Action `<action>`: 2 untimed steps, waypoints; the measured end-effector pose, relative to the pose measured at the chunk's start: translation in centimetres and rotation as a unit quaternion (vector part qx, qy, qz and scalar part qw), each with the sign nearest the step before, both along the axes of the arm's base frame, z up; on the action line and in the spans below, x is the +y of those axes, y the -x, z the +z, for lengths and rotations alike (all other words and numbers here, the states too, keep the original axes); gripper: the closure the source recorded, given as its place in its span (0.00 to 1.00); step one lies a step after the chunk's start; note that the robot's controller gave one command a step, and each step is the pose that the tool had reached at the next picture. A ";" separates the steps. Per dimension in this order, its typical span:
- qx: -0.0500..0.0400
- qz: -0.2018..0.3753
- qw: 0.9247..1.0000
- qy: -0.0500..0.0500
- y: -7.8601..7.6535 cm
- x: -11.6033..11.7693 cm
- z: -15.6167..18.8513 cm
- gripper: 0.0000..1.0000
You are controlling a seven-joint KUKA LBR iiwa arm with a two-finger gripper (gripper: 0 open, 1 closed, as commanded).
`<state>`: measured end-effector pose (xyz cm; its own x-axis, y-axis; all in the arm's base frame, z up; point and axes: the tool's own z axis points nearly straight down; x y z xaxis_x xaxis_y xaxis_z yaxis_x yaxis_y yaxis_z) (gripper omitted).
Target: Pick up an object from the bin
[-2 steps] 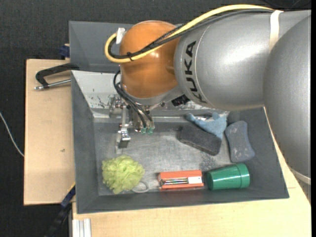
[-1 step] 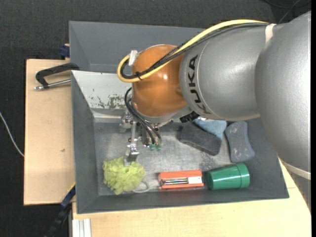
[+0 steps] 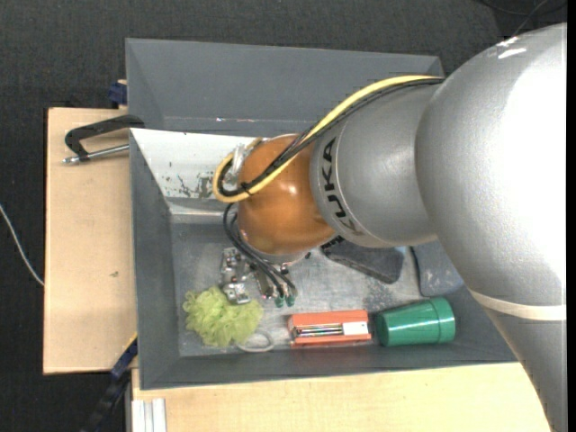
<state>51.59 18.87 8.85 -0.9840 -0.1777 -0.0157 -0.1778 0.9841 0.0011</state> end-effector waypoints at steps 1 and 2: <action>0.000 0.000 1.000 0.000 0.0 0.0 0.0 1.00; 0.005 -0.012 1.000 0.001 -0.8 -1.6 12.3 1.00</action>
Offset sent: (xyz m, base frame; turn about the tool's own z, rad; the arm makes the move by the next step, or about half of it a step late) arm 0.0073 -0.0167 0.1222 0.0243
